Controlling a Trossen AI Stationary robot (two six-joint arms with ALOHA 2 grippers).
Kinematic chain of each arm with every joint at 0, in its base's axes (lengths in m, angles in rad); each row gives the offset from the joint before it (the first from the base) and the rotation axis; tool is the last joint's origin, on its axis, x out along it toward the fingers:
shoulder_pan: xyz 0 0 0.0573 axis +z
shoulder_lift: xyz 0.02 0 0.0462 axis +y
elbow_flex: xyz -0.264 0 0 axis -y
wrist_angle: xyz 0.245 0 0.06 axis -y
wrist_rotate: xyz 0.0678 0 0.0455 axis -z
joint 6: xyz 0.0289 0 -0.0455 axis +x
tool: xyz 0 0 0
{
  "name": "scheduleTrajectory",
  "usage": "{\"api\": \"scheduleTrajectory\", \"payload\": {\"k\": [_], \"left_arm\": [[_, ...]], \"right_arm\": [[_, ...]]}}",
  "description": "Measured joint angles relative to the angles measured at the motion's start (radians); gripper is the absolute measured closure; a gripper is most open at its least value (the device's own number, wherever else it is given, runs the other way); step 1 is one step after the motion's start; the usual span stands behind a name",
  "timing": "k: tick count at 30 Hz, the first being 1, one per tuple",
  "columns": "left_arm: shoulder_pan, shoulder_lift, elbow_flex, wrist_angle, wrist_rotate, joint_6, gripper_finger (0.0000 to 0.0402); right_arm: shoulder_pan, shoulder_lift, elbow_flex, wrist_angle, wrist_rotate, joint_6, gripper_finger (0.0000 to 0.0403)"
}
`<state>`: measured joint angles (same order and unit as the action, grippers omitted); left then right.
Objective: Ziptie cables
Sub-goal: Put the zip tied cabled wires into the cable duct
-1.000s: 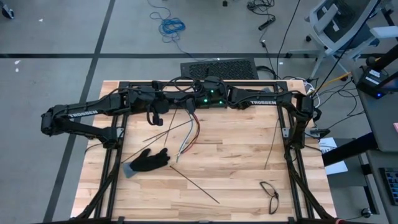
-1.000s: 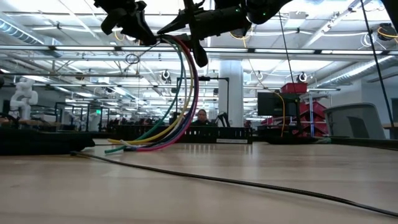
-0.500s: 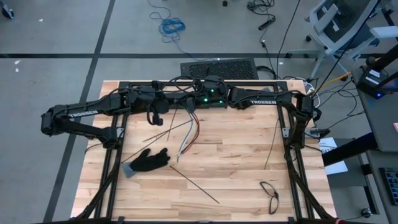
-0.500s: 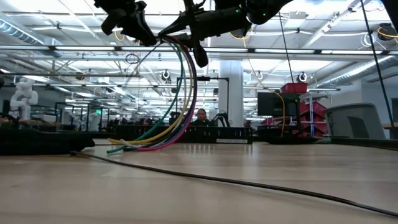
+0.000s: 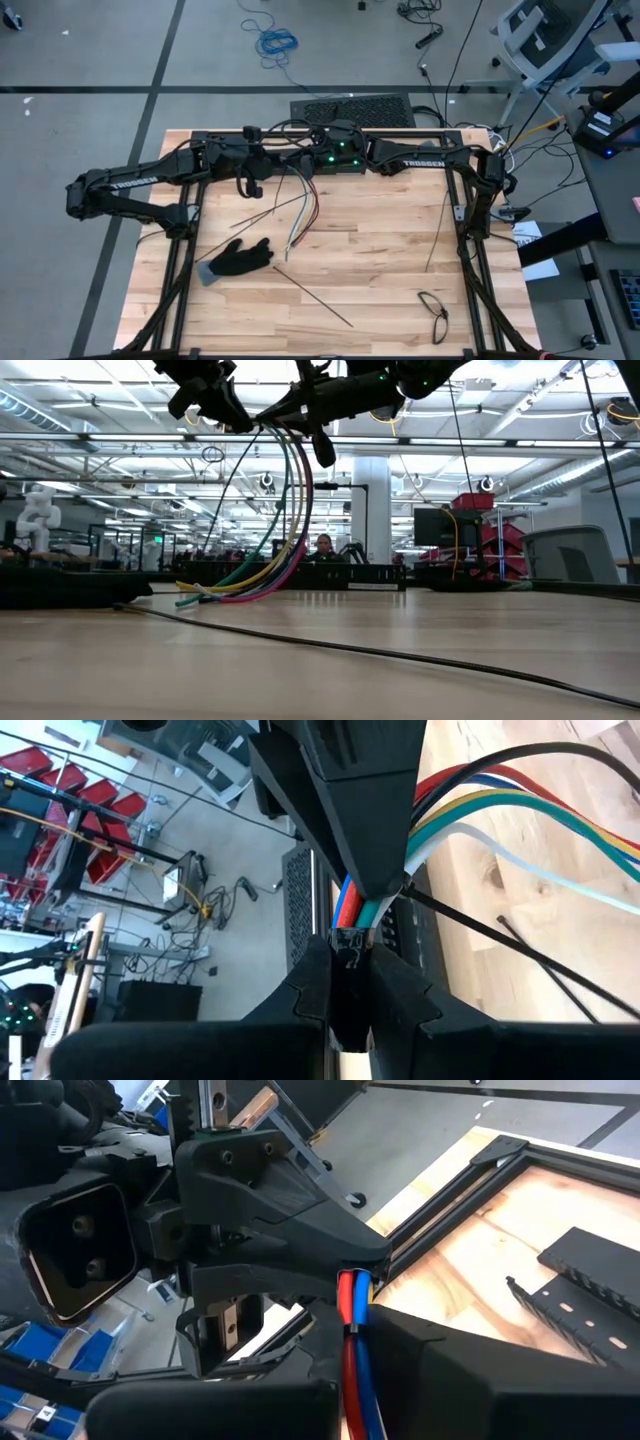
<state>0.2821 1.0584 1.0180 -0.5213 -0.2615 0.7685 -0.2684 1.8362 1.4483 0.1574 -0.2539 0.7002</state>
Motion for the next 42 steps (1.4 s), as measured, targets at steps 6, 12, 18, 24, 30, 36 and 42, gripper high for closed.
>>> {"api": "scheduleTrajectory", "payload": {"k": [6,12,18,24,30,36,42], "left_arm": [[0.008,-0.001,0.0,0.001,-0.007,0.004,0.036],[0.024,-0.012,-0.001,0.006,0.001,0.005,0.036],[0.034,-0.033,-0.001,0.005,0.008,0.005,0.036],[0.052,-0.064,-0.001,-0.007,0.024,0.001,0.036],[0.068,-0.08,-0.001,-0.017,0.05,0.0,0.036],[0.072,-0.086,-0.001,-0.044,0.061,-0.002,0.036],[0.072,-0.086,-0.001,-0.026,0.075,0.004,0.036]], "right_arm": [[0.006,0.0,0.0,-0.007,0.002,-0.004,0.0384],[0.019,0.0,0.002,-0.018,0.015,-0.016,0.0384],[0.025,-0.001,0.005,-0.015,0.012,-0.015,0.0384],[0.032,0.0,0.006,-0.014,0.009,-0.016,0.0385],[0.033,0.0,0.004,-0.007,0.008,-0.016,0.0385],[0.04,0.002,0.003,-0.014,0.01,-0.018,0.0386],[0.041,0.001,0.001,0.007,0.008,-0.008,0.0359]]}}
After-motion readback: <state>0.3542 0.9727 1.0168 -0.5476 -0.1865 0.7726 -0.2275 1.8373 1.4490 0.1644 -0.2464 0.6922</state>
